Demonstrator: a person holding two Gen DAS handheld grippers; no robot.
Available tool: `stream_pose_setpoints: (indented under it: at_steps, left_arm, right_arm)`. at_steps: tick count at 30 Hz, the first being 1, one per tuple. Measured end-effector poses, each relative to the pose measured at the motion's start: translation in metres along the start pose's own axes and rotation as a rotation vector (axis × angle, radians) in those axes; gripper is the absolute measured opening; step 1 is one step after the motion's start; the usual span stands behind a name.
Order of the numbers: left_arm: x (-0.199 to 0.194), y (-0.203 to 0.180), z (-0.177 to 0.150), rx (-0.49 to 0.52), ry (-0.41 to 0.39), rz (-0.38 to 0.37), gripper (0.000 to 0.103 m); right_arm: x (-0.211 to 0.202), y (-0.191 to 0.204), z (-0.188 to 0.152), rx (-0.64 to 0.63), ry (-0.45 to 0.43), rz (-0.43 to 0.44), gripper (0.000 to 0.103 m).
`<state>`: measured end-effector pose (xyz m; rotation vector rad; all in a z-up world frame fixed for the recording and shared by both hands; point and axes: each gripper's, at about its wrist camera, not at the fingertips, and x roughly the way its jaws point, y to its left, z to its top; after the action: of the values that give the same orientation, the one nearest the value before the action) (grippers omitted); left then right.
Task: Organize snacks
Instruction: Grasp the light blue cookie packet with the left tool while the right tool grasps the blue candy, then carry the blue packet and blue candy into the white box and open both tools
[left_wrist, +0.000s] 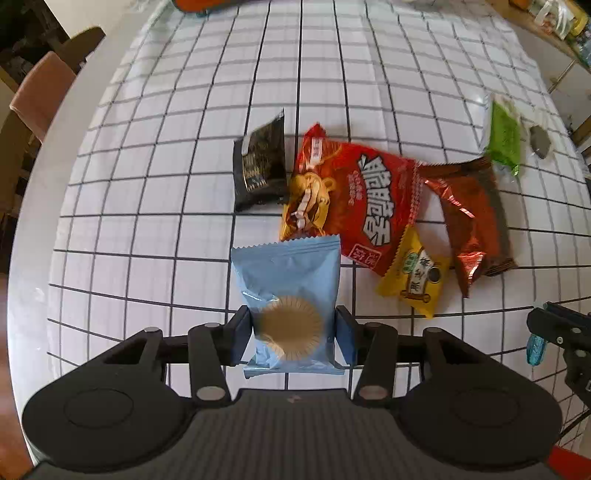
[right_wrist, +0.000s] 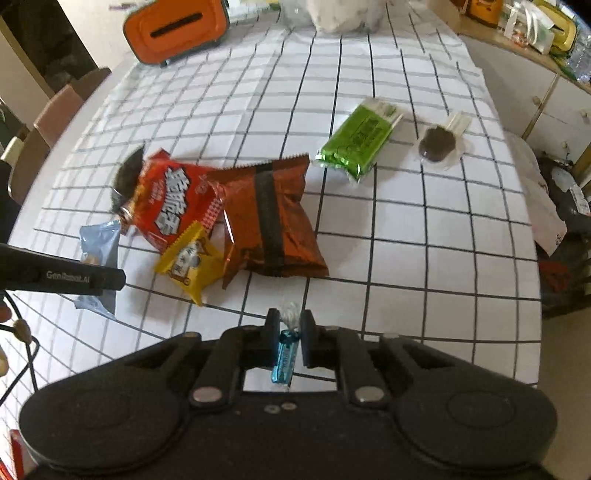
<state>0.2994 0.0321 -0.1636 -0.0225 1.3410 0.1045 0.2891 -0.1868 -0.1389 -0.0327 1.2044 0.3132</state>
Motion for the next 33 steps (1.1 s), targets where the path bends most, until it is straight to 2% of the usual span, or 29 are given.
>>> stream_pose_setpoints:
  at_steps: [6,10,19,26,33]
  left_arm:
    - [-0.032,0.008,-0.014,0.019,-0.06,-0.015,0.047]
    - [-0.059,-0.001,-0.016,0.032,-0.097,-0.024,0.047]
    - [-0.124,-0.003,-0.047,0.08,-0.194,-0.049,0.047]
    - [-0.158,-0.012,-0.081,0.156,-0.226,-0.079,0.047]
    - [-0.173,-0.022,-0.118,0.225,-0.214,-0.108,0.047]
  right_arm:
    - [-0.038,0.002,-0.006,-0.005,-0.06,0.027,0.01]
    - [-0.064,0.007,-0.016,-0.016,-0.094,0.04,0.01]
    - [-0.12,0.021,-0.041,-0.039,-0.167,0.052,0.01]
    - [-0.152,0.03,-0.065,-0.056,-0.188,0.061,0.01]
    - [-0.166,0.031,-0.096,-0.054,-0.174,0.057,0.01]
